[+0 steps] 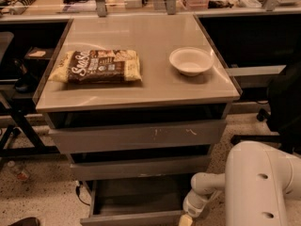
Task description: Open bottom drawer
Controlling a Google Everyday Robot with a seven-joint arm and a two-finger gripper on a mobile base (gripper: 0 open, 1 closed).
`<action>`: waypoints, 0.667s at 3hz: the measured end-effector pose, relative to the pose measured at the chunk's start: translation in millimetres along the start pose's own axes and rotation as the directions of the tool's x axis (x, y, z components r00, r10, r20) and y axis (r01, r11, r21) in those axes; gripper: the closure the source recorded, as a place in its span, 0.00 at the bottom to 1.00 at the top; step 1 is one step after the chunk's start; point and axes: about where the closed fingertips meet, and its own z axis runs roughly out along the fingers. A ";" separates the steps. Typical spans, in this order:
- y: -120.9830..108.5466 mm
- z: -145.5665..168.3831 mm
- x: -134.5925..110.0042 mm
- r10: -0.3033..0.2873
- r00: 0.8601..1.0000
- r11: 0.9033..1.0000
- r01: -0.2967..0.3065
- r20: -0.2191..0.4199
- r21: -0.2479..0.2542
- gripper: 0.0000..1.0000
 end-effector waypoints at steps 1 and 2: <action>10.1 8.6 19.1 0.001 0.999 1.000 -0.002 -0.051 -0.020 0.00; 32.1 2.9 37.3 0.019 0.998 1.000 -0.020 -0.059 -0.013 0.00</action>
Offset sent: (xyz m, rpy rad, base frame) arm -0.0916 -0.0312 0.0217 -0.0673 0.0541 -0.0078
